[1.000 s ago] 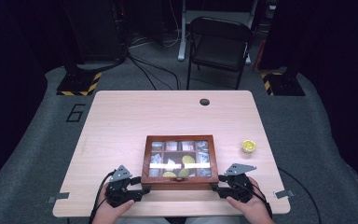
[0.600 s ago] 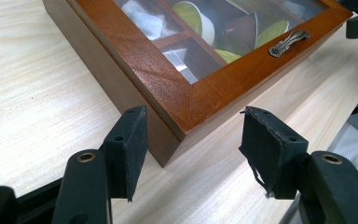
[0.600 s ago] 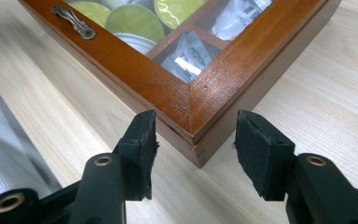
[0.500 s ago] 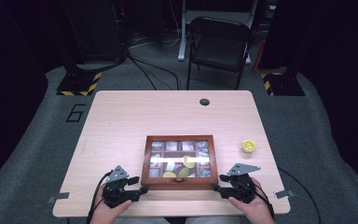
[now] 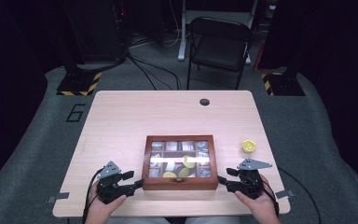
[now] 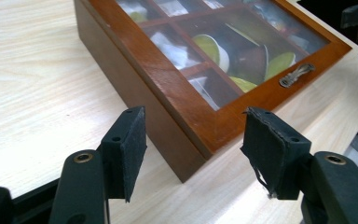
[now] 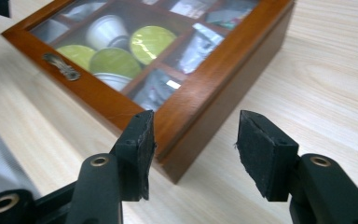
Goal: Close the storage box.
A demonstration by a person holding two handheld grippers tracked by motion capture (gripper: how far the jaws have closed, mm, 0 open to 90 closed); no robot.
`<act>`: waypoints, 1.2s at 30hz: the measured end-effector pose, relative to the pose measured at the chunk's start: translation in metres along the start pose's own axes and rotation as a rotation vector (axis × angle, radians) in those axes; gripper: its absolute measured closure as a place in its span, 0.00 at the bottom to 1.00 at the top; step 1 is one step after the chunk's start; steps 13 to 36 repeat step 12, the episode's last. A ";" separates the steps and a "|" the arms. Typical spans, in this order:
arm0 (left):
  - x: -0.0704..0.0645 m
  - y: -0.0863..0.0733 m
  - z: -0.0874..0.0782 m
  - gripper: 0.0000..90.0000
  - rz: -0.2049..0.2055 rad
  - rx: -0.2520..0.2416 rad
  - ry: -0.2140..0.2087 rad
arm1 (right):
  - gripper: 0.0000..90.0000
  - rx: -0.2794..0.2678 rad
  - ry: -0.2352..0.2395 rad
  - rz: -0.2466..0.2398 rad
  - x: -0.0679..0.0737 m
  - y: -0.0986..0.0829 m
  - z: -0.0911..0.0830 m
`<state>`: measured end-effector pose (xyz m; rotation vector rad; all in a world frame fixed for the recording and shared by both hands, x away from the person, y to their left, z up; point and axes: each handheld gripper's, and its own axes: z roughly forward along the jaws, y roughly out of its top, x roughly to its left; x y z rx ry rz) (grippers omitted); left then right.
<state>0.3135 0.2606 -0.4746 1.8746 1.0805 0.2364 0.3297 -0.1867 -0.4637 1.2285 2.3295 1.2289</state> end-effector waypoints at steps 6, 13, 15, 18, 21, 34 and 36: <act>0.004 0.001 0.002 0.42 -0.007 0.003 -0.003 | 0.48 -0.007 -0.049 0.034 -0.014 -0.002 0.002; -0.005 -0.003 0.008 0.40 0.030 0.048 -0.046 | 0.42 -0.018 -0.067 0.064 -0.021 -0.004 0.002; -0.005 -0.003 0.008 0.40 0.030 0.048 -0.046 | 0.42 -0.018 -0.067 0.064 -0.021 -0.004 0.002; -0.005 -0.003 0.008 0.40 0.030 0.048 -0.046 | 0.42 -0.018 -0.067 0.064 -0.021 -0.004 0.002; -0.005 -0.003 0.008 0.40 0.030 0.048 -0.046 | 0.42 -0.018 -0.067 0.064 -0.021 -0.004 0.002; -0.005 -0.003 0.008 0.40 0.030 0.048 -0.046 | 0.42 -0.018 -0.067 0.064 -0.021 -0.004 0.002; -0.005 -0.003 0.008 0.40 0.030 0.048 -0.046 | 0.42 -0.018 -0.067 0.064 -0.021 -0.004 0.002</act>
